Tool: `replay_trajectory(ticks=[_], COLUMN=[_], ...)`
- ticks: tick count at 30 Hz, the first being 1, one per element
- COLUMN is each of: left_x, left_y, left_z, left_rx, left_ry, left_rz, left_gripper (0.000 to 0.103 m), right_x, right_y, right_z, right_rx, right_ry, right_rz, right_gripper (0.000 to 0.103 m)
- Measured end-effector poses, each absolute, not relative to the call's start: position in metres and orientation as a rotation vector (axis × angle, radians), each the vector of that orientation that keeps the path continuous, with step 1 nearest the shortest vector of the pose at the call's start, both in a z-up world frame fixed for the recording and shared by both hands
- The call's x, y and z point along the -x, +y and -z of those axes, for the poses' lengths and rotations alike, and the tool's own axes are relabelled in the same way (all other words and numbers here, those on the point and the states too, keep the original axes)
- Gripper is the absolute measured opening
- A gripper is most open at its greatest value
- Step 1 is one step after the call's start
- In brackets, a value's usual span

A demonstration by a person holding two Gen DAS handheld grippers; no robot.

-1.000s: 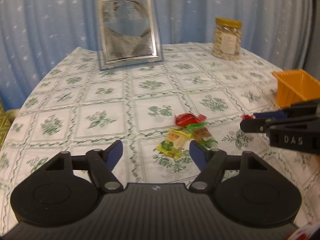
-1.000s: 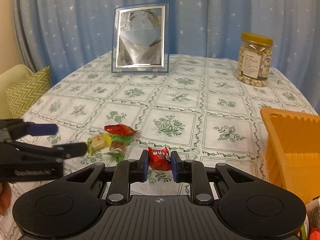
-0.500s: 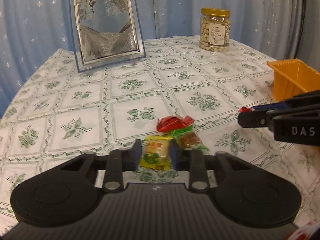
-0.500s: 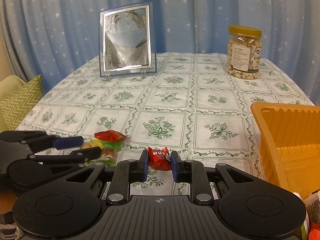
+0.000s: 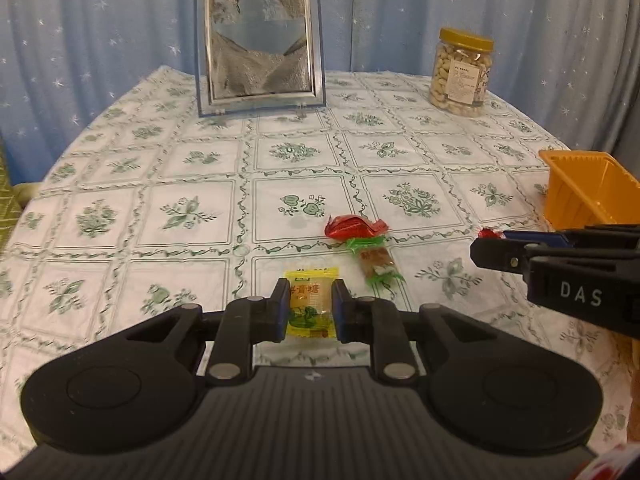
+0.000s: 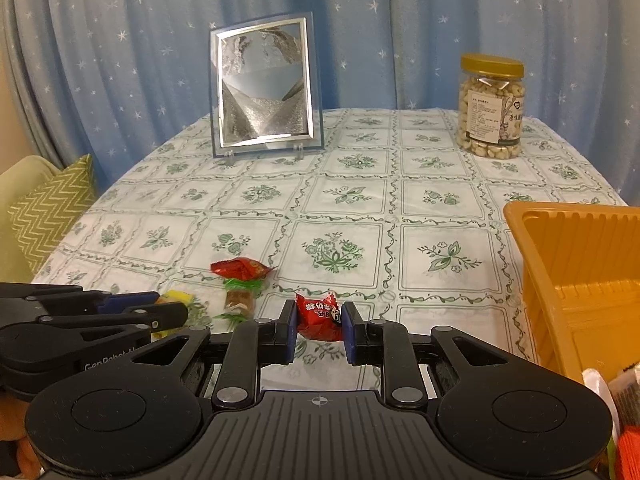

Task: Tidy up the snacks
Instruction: 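Lift both candies and carry them toward the orange tray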

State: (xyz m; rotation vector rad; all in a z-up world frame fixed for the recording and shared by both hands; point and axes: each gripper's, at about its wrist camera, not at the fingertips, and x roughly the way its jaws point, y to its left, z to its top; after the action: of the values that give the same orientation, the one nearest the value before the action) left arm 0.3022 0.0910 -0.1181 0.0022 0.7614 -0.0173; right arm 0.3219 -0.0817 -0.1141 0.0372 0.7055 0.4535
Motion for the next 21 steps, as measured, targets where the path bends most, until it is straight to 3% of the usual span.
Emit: replay_trajectory(ticks=[21], left_x=[-0.133], left_y=[0.06], left_z=[0.035], left_rx=[0.105], left_ry=[0.684], left_rz=[-0.106], left_gripper=[0.019], right_x=[-0.172], right_y=[-0.123], right_z=[0.058], right_rx=[-0.129], right_ry=[0.717], right_rz=[-0.42], right_gripper=[0.023])
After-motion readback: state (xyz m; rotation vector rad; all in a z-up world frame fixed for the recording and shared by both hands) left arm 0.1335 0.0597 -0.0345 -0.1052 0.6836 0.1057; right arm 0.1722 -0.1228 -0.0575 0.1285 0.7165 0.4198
